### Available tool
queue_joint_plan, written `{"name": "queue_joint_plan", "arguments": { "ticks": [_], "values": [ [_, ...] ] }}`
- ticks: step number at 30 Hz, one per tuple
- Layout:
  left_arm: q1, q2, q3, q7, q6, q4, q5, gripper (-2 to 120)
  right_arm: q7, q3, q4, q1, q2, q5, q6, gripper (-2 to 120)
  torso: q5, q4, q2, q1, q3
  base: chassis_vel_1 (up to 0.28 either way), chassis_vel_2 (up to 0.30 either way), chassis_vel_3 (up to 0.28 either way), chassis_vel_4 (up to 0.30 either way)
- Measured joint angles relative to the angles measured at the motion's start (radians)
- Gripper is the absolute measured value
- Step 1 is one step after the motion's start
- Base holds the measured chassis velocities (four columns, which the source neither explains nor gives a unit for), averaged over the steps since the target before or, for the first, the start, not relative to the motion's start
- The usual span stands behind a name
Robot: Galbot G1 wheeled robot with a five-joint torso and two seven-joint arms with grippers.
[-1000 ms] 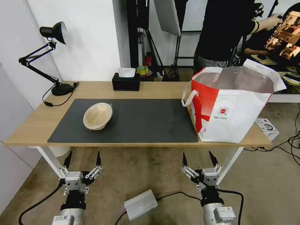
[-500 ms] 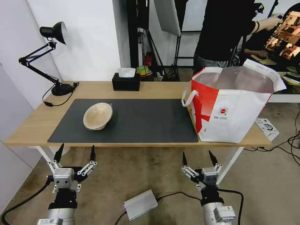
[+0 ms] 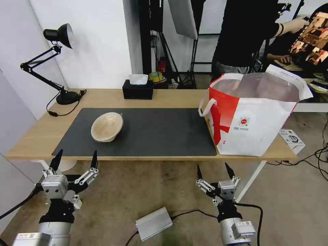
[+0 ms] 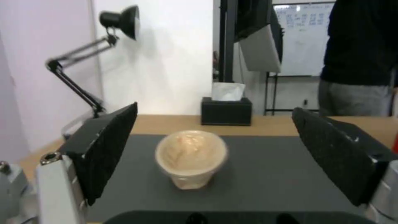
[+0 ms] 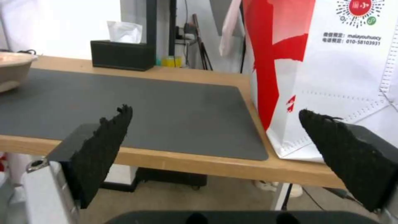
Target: Pick up the trash from the table and place it into the takeout bag.
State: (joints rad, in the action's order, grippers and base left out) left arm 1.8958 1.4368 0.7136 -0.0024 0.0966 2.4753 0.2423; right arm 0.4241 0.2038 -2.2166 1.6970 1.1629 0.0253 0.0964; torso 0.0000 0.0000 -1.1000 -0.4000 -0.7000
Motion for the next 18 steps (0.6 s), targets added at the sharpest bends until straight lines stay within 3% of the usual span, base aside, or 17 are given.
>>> {"name": "queue_joint_plan", "arguments": {
  "ticks": [12,18],
  "values": [
    [-0.056,-0.046,-0.031,0.023,-0.035,-0.014,0.169,100,-0.002,0.000,0.004,-0.010,-0.004,0.002,-0.008,100,0.0000,0.0000,0.000,0.000,0.000,0.000,0.000,0.000,0.000],
    [-0.083,-0.066,-0.032,0.043,-0.036,-0.032,0.169,100,-0.003,0.001,0.007,-0.015,-0.004,0.003,-0.010,100,0.0000,0.0001,0.000,0.000,0.000,0.000,0.000,0.000,0.000]
  ]
}}
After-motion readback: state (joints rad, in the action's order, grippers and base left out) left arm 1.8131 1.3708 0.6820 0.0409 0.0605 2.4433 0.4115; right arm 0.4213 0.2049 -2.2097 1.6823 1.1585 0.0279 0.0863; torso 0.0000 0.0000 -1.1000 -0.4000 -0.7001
